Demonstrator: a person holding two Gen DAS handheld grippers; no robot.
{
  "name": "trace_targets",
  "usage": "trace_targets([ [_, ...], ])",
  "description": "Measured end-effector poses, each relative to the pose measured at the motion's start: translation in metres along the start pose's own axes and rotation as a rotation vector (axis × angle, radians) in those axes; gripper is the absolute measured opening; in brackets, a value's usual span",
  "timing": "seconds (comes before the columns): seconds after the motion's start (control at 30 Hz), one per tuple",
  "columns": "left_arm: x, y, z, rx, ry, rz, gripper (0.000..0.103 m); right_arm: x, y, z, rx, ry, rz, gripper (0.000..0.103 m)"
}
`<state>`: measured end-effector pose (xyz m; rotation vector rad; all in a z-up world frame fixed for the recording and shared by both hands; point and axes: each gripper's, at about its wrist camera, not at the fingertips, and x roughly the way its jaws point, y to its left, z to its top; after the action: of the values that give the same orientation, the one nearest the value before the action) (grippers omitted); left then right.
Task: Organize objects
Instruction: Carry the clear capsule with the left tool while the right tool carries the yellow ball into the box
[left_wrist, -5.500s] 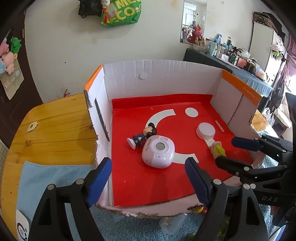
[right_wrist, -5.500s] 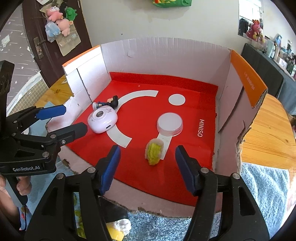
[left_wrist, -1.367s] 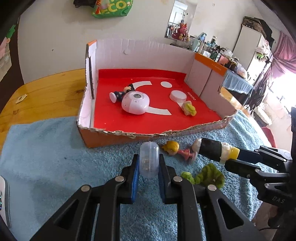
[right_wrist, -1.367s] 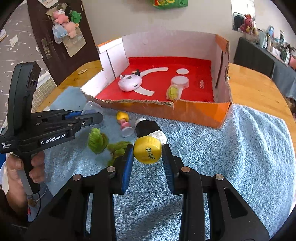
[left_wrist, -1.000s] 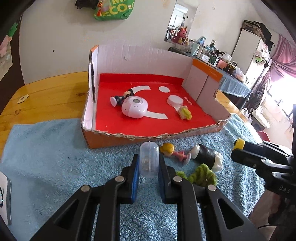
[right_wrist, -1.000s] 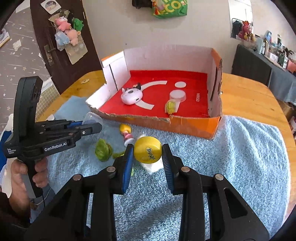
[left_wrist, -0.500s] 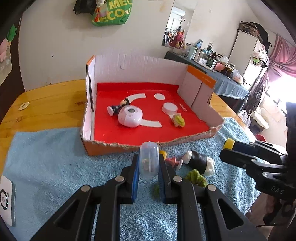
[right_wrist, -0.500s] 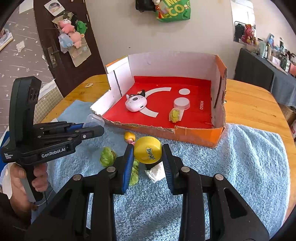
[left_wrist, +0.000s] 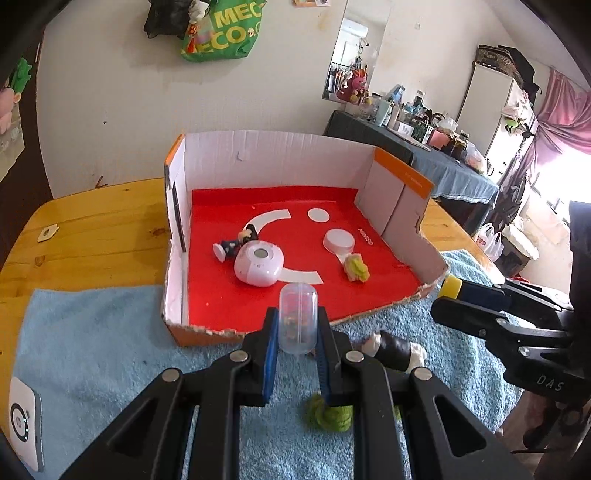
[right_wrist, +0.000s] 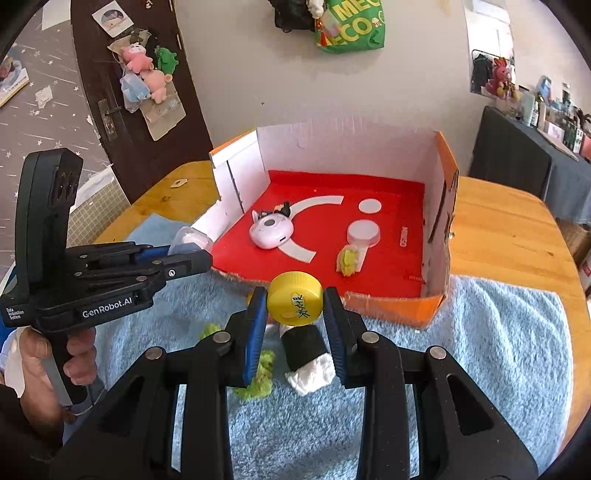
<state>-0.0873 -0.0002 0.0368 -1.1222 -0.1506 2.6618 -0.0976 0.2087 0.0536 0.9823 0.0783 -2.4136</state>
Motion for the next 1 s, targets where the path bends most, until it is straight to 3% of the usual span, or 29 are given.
trace_targets([
  [0.4,0.022,0.001,0.024,-0.005,0.025,-0.007,0.019,0.017,-0.018,0.025,0.01,0.003,-0.013,0.029],
  [1.0,0.056,0.008,0.032,-0.015,0.082,-0.013,0.019,0.048,-0.03,0.029,0.014,0.07,-0.019,0.029],
])
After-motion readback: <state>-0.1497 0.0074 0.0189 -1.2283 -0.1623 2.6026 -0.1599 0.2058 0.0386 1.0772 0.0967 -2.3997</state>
